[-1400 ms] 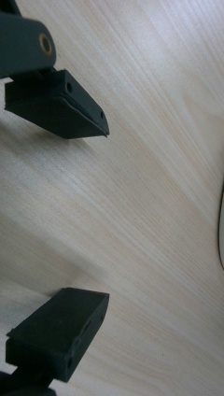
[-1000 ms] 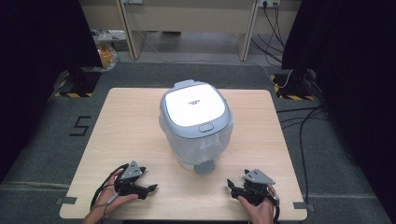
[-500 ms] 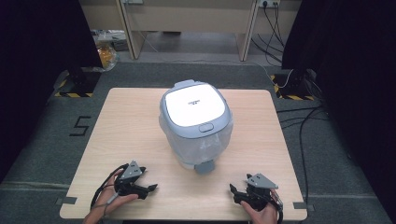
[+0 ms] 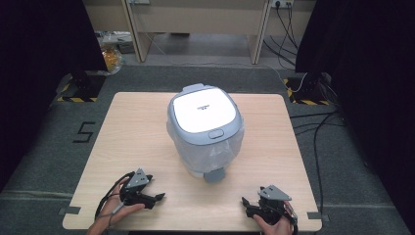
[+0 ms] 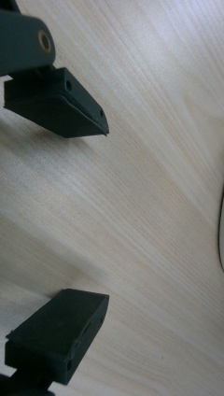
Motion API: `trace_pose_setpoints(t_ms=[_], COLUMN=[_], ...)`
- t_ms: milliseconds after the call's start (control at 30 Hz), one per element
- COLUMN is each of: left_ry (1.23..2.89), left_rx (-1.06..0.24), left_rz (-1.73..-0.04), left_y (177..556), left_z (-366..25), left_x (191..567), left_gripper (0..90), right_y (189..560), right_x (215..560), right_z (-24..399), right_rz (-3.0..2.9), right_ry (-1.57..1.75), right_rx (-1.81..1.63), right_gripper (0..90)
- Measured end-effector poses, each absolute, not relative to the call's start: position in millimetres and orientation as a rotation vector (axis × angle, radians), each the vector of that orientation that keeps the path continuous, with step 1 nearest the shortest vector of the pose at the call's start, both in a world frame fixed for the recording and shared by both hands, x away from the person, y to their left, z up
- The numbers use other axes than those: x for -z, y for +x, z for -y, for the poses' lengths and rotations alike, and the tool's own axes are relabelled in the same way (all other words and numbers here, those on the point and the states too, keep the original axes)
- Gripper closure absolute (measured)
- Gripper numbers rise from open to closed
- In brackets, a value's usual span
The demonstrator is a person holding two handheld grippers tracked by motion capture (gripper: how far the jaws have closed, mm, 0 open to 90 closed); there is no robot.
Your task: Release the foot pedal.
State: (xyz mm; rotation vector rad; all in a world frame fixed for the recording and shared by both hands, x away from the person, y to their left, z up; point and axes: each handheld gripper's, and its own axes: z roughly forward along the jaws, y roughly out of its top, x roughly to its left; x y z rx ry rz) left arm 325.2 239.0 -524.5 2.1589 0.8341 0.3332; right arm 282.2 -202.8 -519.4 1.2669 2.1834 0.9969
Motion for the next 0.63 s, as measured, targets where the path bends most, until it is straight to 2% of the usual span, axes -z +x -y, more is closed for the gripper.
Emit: trace_pose_setpoints(t_ms=[233,633], left_ry=[2.159,2.162], left_rx=[-0.334,-0.335], left_rz=[-0.835,-0.835], left_y=[325.2,325.3], left_z=[-239.0,-239.2], left_x=[524.6,524.4], left_gripper=[14.7,14.7], right_y=[281.9,282.2], right_x=[522.2,522.6], right_z=[202.3,203.0], right_rz=[-2.185,-2.188], right_ry=[1.259,1.252], right_rx=[-1.006,-1.01], right_gripper=[17.3,17.2])
